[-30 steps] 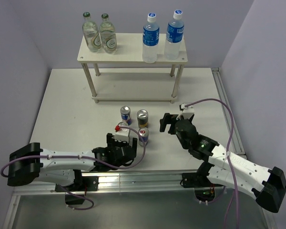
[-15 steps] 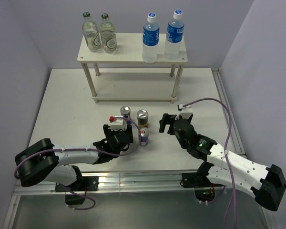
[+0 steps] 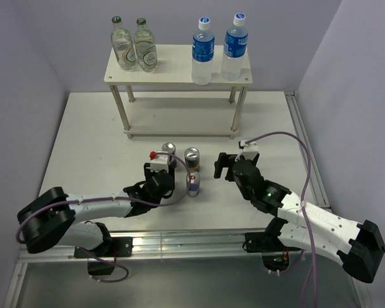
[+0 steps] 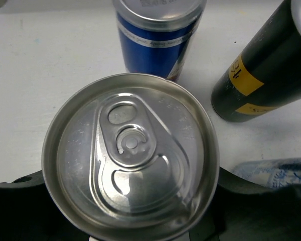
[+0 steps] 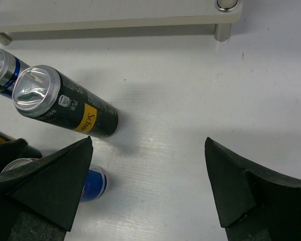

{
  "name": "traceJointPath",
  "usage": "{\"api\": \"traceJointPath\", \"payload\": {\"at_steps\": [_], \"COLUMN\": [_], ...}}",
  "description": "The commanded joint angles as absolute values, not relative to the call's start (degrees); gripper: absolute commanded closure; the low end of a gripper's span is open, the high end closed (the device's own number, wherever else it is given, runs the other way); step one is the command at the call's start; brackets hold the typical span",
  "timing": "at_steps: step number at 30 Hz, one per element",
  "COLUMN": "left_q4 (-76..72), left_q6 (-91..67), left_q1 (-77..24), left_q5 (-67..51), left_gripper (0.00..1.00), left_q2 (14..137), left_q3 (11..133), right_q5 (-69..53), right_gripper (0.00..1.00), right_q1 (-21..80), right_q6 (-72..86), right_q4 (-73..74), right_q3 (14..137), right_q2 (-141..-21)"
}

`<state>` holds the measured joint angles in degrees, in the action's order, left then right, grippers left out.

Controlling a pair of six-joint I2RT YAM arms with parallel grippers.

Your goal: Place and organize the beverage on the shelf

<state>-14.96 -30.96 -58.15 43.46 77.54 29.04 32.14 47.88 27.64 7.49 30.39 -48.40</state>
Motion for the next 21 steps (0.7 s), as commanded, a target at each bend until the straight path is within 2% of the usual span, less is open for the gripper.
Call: {"api": "traceJointPath", "payload": {"at_steps": [1,5,9,21], "left_q4": [-7.9,-1.9,-2.7,-14.7], "left_q6": [-32.1,-29.1,-22.9,-13.1], "left_q1": [-59.2,-58.9,-55.7,-35.4], "left_q5": [48.0,50.6,49.9,35.8], "left_gripper": [1.0,1.0,1.0,1.0], "left_q2": [68.5,62.3,61.3,76.8], "left_q3": [33.2,37.2,41.1,54.6], "right_q5": [33.8,33.5,33.0,32.3], "right_gripper": [0.01,0.01,0.01,0.01], "right_q1": [48.3,48.3,48.3,48.3], "right_q6": [28.2,28.1,28.0,28.0], "right_q4": [5.5,4.4,3.4,3.5], "right_q3": [29.4,28.9,28.6,28.3], "right_q2": [-47.7,-47.5,-48.1,-46.9]}}
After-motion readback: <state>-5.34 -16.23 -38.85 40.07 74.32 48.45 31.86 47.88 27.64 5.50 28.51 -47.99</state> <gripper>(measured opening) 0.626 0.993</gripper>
